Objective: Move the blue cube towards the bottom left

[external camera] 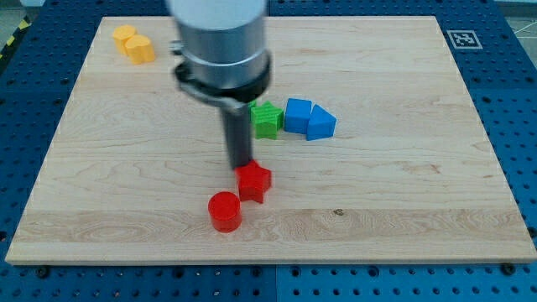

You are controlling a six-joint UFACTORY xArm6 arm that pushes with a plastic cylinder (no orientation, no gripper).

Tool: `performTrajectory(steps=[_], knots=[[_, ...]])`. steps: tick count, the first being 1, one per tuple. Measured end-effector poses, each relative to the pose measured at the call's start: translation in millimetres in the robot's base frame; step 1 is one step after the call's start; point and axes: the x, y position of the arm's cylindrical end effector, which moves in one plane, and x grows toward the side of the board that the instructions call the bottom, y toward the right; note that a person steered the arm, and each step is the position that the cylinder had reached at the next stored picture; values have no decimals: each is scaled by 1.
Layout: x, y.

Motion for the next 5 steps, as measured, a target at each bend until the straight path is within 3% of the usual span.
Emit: performTrajectory(steps=[2,3,5], knots=[[-1,70],[-28,137],[-52,151]])
